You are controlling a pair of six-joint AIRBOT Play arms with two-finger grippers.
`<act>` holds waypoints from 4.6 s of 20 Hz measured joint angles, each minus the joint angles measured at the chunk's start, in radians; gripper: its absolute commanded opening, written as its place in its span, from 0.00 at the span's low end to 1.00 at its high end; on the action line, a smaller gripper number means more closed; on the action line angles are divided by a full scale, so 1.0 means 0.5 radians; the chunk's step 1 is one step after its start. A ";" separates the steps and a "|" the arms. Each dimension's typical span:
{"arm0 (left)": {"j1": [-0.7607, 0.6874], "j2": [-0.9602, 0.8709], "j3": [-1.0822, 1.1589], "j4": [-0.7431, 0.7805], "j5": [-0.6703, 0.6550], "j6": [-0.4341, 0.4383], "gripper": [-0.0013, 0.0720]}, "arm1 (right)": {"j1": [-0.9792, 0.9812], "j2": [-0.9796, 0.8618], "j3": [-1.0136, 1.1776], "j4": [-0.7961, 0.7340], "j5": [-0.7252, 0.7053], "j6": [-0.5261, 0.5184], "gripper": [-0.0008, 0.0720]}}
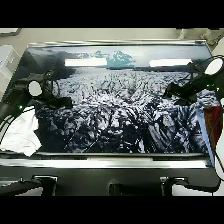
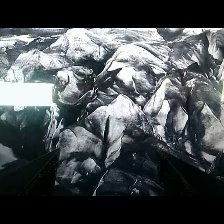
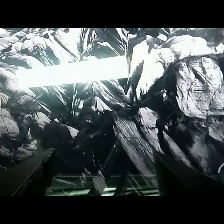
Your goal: Fold the clothes and pants, and hang the long-sleeved shirts on hangers.
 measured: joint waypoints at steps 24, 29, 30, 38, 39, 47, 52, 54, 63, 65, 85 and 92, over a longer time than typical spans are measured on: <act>0.000 -0.011 0.005 -0.007 0.457 -0.082 0.99 | 0.000 0.000 0.000 0.000 -0.379 0.000 0.95; 0.254 -0.011 0.321 0.231 0.262 -0.189 0.99 | 0.000 0.000 -0.001 -0.069 -0.510 -0.043 0.95; 0.389 -0.011 0.417 0.288 0.118 -0.216 0.99 | 0.000 -0.002 -0.001 -0.090 -0.500 -0.056 0.95; 1.568 0.130 0.179 0.372 -0.590 -0.368 0.99 | 0.000 -0.016 -0.003 -0.117 -0.236 -0.105 0.94; 1.662 0.157 0.073 0.352 -0.536 -0.338 0.99 | 0.000 -0.016 -0.003 -0.103 -0.203 -0.105 0.94; 2.277 0.217 -0.550 -0.040 0.008 0.137 0.99 | 0.000 -0.016 -0.003 0.038 0.014 -0.069 0.94; 2.394 0.108 -0.694 -0.179 0.150 0.340 0.95 | 0.000 -0.016 -0.003 0.074 0.060 0.013 0.94; 2.394 0.064 -0.738 -0.261 0.172 0.389 0.25 | 0.000 -0.016 -0.003 0.084 0.095 0.035 0.94; 2.283 0.757 -0.658 -1.225 0.669 0.343 0.04 | 0.000 -0.016 -0.003 0.105 0.234 0.069 0.94; 2.096 1.136 -0.646 -1.461 0.914 0.323 0.04 | 0.000 -0.016 -0.003 0.123 0.248 0.071 0.94; -1.169 0.246 -0.943 -1.889 1.609 0.296 0.99 | 0.000 0.117 -0.003 0.156 0.446 0.031 0.94; -0.255 0.108 -0.294 -1.333 0.559 0.330 0.99 | 0.259 0.183 -0.412 0.137 0.325 -0.063 1.00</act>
